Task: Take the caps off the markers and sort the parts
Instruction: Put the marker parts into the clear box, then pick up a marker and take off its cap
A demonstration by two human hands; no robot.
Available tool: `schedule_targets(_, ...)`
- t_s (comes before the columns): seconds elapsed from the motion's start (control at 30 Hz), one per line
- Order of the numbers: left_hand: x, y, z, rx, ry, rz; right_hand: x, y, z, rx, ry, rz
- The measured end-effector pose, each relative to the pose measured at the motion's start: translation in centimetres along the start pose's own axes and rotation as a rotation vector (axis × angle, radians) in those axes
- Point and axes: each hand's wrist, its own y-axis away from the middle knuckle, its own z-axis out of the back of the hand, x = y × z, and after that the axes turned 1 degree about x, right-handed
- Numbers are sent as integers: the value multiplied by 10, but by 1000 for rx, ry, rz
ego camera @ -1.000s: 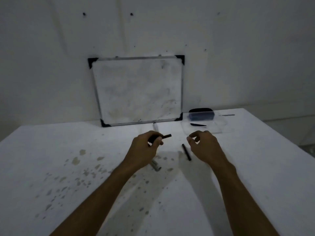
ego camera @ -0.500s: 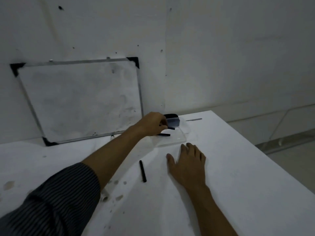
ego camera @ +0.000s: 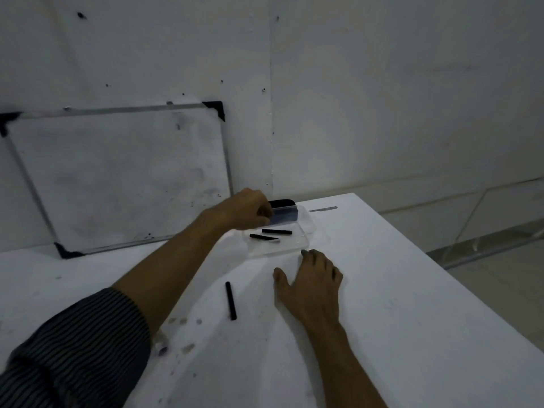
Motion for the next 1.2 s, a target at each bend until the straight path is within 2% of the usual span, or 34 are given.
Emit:
schedule_targets(0.17,12,90,23,-115,178,28,7,6,18,67,-298,-1)
schedule_targets(0.4,28,254,-13,-229,288,102,30,49,26,98,-524,-13)
schedule_targets(0.5,47,304,-39,-313,317,142,62,85,13,82,-545,60)
schedule_targets(0.6,67,342,-63,-448,288,171,106,119,-6,149,-446,208)
schedule_targets(0.67,75,358,-72,-517,285,210,132,134,-17,170,-332,268)
schedule_targets(0.83,84,362,-73,-672,313,209,163,153,-41,164,-91,264)
schedule_targets(1.0,88,361,-76,-708,142,125,159,147,-36,113,-285,231)
schedule_targets(1.07,85,359,-74,-722,57,50,155,145,-27,123,-319,294)
schedule_targets(1.2,77,352,-71,-741,87,-64,145,147,-10,230,-325,423)
